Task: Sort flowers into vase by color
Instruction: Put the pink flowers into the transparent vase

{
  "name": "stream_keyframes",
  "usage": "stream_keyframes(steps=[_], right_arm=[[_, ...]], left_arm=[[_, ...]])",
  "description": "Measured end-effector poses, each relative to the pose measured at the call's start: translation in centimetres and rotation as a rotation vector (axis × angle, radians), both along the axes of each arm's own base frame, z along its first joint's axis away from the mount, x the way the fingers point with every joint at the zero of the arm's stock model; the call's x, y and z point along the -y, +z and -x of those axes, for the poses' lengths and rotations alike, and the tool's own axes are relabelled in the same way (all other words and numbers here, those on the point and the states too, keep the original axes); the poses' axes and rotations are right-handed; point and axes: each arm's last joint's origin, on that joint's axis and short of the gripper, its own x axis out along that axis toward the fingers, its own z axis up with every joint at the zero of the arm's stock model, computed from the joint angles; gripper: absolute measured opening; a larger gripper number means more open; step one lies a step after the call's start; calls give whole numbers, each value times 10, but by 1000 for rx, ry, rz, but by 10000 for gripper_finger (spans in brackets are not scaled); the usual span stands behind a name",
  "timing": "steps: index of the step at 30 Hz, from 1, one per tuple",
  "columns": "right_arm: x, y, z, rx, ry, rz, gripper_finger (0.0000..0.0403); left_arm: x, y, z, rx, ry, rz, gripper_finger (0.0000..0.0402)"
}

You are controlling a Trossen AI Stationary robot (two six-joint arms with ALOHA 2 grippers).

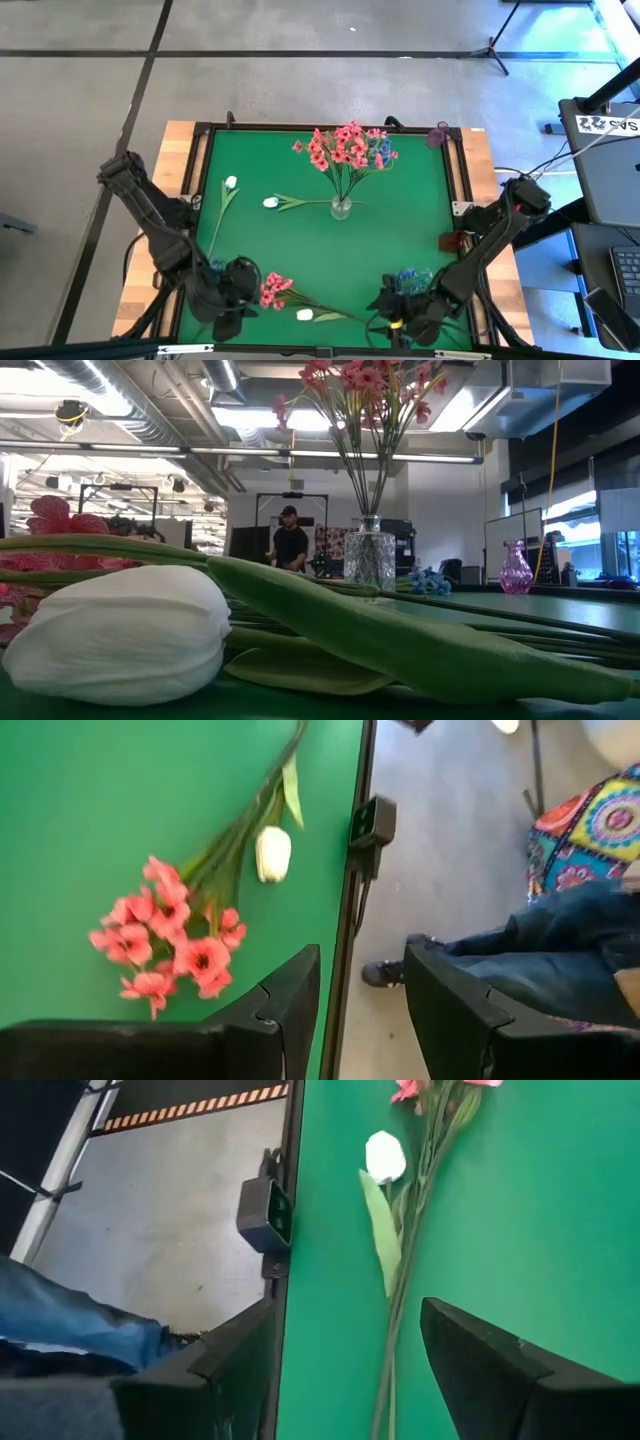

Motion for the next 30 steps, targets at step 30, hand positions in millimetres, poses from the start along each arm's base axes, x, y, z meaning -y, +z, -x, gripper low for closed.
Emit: stream_keyframes(steps=[30], right_arm=[[36, -111, -101, 31, -21, 59, 208]], left_arm=[[-18, -35, -22, -176, 91, -194, 141]])
